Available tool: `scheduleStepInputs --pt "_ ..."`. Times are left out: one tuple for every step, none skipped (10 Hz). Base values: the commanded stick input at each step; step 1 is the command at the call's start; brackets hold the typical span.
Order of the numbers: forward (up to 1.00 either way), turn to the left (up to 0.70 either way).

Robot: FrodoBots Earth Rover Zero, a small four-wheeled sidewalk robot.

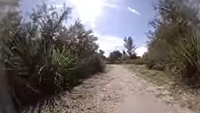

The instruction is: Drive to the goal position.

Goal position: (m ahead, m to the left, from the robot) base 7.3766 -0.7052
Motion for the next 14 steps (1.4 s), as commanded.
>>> scheduleStepInputs --pt "0.70 -0.27" --pt "0.70 -0.27" --pt "0.70 -0.27" --pt "0.70 -0.27" --pt "0.70 -0.27" --pt "0.70 -0.26" --pt "0.70 0.00" --pt "0.70 0.00" --pt "0.70 0.00" --pt "0.70 0.00" --pt "0.70 0.00" --pt "0.70 0.00" --pt "0.70 -0.27" --pt "0.70 -0.27"
